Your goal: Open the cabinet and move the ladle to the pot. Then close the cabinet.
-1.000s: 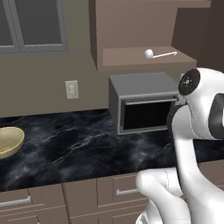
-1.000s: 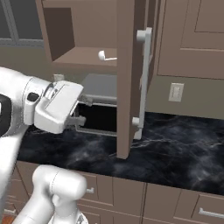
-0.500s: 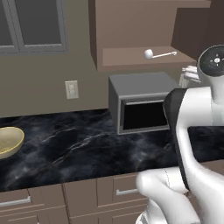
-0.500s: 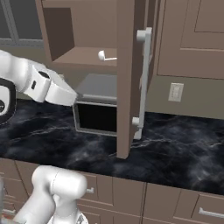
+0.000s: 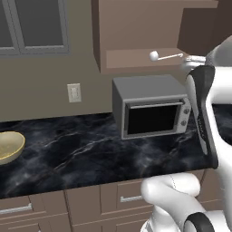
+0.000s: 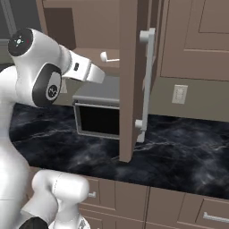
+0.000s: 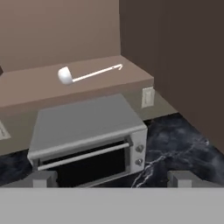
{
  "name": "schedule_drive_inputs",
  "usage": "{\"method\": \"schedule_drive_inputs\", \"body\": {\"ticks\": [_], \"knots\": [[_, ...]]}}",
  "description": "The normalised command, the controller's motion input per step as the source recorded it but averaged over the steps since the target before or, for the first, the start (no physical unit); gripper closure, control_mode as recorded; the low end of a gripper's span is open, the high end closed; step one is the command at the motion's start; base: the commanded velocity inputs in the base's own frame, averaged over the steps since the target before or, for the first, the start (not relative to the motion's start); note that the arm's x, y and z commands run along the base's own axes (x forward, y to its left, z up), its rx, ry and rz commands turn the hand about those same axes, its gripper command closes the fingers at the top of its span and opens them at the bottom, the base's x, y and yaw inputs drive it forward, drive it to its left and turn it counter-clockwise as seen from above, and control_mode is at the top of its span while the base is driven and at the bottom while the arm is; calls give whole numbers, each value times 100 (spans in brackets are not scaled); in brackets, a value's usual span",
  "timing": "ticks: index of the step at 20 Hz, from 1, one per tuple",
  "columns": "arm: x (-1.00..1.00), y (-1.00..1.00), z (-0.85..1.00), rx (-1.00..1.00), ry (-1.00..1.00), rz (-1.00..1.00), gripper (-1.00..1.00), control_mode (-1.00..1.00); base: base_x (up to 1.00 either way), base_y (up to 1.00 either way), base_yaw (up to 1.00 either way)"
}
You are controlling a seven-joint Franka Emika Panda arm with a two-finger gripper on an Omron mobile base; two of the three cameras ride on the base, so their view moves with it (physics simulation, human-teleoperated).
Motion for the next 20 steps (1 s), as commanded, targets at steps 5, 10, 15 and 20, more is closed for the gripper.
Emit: {"method": "schedule_drive_inputs", "body": {"ticks": [5,10,15,20], "knots": [[72,7,0,6,1,32,-100,-100,0,0,0],[71,22,0,6,2,29,-100,-100,0,0,0],[77,14,0,3,0,21,-100,-100,0,0,0],[59,3,0,0,0,10,-100,-100,0,0,0]]}}
